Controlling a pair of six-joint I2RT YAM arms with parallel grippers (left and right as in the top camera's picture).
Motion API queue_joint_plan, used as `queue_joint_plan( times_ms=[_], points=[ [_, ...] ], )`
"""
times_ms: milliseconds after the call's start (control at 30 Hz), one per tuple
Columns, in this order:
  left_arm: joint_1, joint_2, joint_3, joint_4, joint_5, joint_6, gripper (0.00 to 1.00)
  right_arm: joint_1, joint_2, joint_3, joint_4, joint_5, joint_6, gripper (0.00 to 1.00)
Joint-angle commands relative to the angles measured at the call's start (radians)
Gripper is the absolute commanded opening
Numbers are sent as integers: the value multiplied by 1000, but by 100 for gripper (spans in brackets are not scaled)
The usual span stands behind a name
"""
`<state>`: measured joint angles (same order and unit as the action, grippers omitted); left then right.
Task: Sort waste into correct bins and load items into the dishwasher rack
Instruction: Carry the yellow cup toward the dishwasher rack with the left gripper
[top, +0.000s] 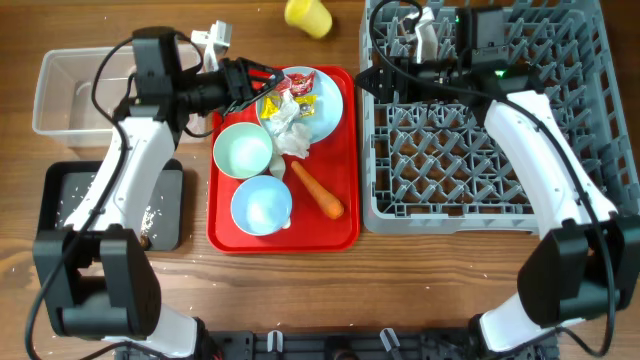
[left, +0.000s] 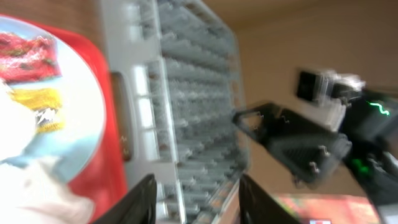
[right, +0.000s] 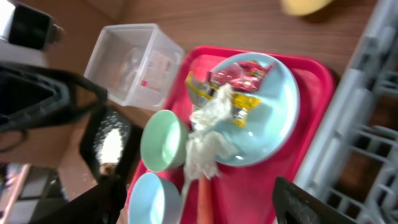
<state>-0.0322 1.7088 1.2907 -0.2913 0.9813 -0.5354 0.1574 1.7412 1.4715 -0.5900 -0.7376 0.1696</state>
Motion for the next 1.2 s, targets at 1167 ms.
queue_joint_plan(
  times_ms=[1167],
  points=[
    [-317,906,987,-68,-890,236,88,-99,-180,9,-343,270,-39,88]
  ],
)
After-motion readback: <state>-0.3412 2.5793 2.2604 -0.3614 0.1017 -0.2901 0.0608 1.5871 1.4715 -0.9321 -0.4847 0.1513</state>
